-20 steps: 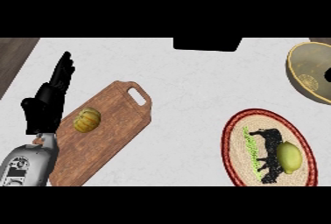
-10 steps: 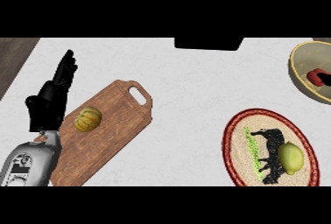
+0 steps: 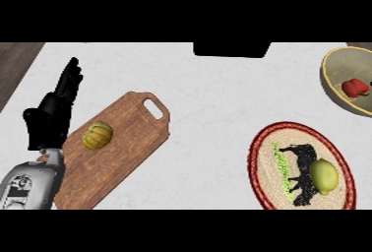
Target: Pick the bell pepper from the placemat and place it in the bowl
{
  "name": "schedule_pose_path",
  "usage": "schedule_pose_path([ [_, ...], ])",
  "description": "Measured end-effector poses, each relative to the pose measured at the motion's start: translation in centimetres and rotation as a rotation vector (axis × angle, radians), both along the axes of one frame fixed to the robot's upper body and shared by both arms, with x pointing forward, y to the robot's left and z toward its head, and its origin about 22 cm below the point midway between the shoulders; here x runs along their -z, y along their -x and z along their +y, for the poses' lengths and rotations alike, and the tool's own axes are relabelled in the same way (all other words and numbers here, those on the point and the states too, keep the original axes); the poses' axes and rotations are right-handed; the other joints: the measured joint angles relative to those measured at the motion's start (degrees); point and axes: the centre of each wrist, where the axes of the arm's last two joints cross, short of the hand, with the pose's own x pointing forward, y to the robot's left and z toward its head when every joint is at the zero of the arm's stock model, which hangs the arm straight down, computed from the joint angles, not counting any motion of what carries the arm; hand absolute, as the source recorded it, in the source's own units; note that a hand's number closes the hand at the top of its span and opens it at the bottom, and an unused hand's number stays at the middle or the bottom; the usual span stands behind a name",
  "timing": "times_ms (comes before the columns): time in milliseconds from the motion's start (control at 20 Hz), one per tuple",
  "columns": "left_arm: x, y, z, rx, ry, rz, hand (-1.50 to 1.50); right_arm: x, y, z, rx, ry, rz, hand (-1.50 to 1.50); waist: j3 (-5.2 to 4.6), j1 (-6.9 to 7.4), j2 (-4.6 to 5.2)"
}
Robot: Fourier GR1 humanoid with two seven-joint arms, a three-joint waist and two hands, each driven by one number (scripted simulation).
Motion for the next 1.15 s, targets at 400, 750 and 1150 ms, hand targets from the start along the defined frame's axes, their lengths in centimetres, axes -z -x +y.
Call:
schedule_pose_path([
  [400,0.6,0.5,0.9,-0.022,-0.004,0.014,0.00,2.1,3.5,-2.6,-0.063,-0.098,-0.118,-1.50,-0.21,-1.57,-0.78],
  [750,1.1,1.3,1.5,-0.043,-0.006,0.023,0.00,5.1,7.2,-3.9,-0.178,-0.139,-0.160,-1.50,-0.38,-2.71,-1.37],
  [1150,1.0,0.9,1.3,-0.051,-0.011,0.025,0.00,7.4,9.7,-3.2,-0.249,-0.141,-0.168,-1.50,-0.45,-3.16,-1.54],
])
